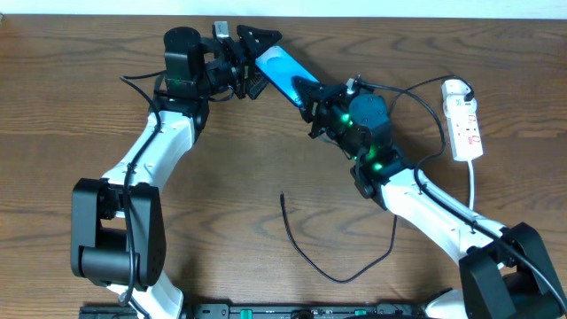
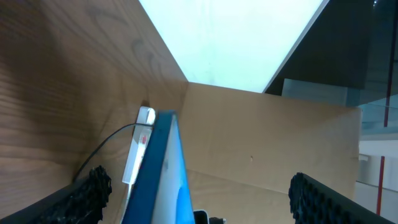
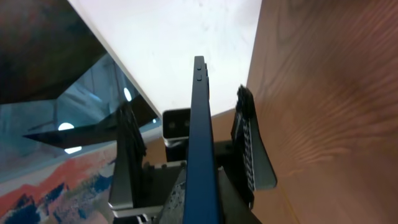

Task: Plug charger to phone and switch on socket

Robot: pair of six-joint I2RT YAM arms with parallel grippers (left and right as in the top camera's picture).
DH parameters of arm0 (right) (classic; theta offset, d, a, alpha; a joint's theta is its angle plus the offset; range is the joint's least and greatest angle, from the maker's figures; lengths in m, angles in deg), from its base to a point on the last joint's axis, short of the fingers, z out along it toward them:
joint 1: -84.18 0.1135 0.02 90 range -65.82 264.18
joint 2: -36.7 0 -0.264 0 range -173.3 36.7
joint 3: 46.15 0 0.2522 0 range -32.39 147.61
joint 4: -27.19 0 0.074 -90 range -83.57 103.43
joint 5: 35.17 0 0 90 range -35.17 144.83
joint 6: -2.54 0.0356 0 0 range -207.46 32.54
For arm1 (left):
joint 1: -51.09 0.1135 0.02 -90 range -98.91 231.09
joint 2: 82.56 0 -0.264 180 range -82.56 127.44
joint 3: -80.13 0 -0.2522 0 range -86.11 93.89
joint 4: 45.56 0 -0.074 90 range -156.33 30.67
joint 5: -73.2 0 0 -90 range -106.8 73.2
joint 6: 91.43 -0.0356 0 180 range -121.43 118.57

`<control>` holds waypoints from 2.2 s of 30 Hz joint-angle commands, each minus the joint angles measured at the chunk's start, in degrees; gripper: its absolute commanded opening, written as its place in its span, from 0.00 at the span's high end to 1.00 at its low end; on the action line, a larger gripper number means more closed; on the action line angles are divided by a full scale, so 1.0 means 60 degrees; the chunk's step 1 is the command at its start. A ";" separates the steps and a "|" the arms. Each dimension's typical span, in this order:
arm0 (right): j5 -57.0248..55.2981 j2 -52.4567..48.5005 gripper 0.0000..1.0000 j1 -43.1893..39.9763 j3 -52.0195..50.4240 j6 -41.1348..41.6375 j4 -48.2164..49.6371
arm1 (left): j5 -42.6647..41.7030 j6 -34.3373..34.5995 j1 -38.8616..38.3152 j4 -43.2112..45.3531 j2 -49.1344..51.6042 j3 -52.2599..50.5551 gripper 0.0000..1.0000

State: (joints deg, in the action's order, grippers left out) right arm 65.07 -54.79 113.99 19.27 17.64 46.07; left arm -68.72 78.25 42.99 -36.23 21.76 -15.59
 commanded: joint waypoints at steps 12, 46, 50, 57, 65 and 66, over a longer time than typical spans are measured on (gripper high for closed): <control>-0.0535 0.0040 0.99 0.0295 0.0197 0.0120 0.0171 | 0.0033 -0.0022 -0.0211 0.0022 -0.0277 0.0051 0.21; -0.0259 0.0040 0.98 0.0302 0.0197 0.0124 0.0178 | 0.0109 -0.0033 -0.0372 0.0022 -0.0277 0.0051 0.62; -0.0259 0.0040 0.98 0.0302 0.0197 0.0124 0.0178 | 0.0175 -0.0040 -0.0372 0.0022 -0.0277 0.0051 0.66; -0.0259 0.0040 0.99 0.0302 0.0197 0.0124 0.0178 | 0.0171 -0.0062 -0.0372 0.0022 -0.0277 0.0044 0.79; -0.0255 0.0040 0.98 0.0302 0.0197 0.0124 0.0178 | 0.0175 -0.0062 -0.0372 0.0022 -0.0277 0.0044 0.90; -0.0255 0.0040 0.98 0.0302 0.0197 0.0124 0.0178 | 0.0175 -0.0062 -0.0372 0.0022 -0.0277 0.0044 0.91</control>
State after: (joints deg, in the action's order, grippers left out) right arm 63.17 -54.79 115.30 19.33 18.03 47.41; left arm -67.69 78.27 40.74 -36.89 21.76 -15.61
